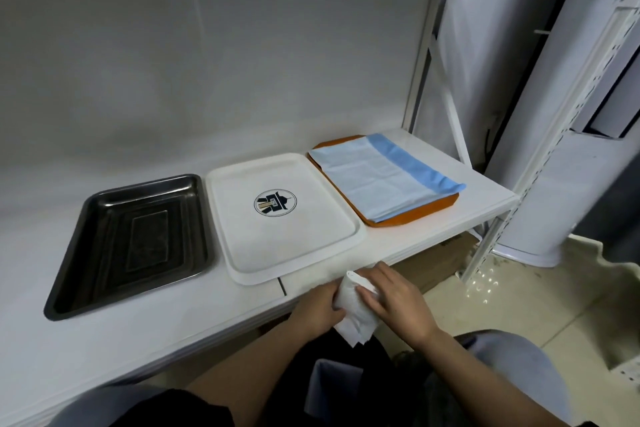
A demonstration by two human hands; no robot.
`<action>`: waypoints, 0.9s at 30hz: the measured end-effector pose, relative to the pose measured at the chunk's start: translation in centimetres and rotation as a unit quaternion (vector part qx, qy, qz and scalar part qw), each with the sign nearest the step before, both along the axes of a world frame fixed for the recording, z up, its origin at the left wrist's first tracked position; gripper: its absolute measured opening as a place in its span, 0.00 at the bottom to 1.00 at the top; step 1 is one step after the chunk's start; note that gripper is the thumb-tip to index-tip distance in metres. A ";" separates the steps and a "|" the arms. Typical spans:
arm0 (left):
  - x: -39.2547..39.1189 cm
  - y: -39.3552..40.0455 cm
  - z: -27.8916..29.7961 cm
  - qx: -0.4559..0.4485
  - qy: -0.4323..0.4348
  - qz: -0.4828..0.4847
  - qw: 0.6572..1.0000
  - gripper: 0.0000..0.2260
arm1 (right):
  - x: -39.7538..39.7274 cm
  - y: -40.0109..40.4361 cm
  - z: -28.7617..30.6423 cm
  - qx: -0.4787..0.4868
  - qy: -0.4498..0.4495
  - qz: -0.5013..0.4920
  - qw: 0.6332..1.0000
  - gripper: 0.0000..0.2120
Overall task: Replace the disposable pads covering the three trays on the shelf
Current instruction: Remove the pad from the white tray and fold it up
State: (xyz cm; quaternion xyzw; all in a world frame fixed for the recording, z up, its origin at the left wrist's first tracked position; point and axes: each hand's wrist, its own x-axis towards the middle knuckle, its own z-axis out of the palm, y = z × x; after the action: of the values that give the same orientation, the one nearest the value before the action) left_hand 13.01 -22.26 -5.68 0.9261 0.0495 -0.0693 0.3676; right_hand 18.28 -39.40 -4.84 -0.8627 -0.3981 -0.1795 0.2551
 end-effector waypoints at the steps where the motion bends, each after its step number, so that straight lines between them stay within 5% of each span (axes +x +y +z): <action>1: 0.1 0.1 -0.3 -0.001 0.001 -0.007 1.000 0.21 | 0.0 0.0 -0.5 -0.013 0.003 0.000 1.000 0.12; 8: 1.2 0.3 -4.3 0.014 0.101 -0.042 0.994 0.13 | -0.4 0.8 -4.9 -0.075 0.132 0.023 0.988 0.07; 12: 0.9 0.4 -6.1 -0.016 0.127 -0.056 0.990 0.14 | -0.8 1.2 -6.8 -0.147 0.191 0.030 0.970 0.15; 19: 1.3 1.1 -7.8 -0.029 0.195 -0.058 0.979 0.22 | -1.5 2.1 -10.5 -0.292 0.156 0.008 0.944 0.07; 23: 1.5 1.6 -8.9 -0.022 0.219 -0.062 0.974 0.14 | -1.4 1.7 -14.5 -0.435 0.188 0.045 0.879 0.26; 27: 1.5 2.0 -9.8 -0.021 0.228 -0.063 0.971 0.15 | -1.9 2.1 -15.0 -0.433 0.230 0.060 0.870 0.16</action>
State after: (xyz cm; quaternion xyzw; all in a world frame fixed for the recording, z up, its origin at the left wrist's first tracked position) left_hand 14.49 -20.27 -15.44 0.8790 0.0719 -0.3028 0.3612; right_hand 16.40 -37.28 -19.89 -0.8782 -0.4167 0.2297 -0.0490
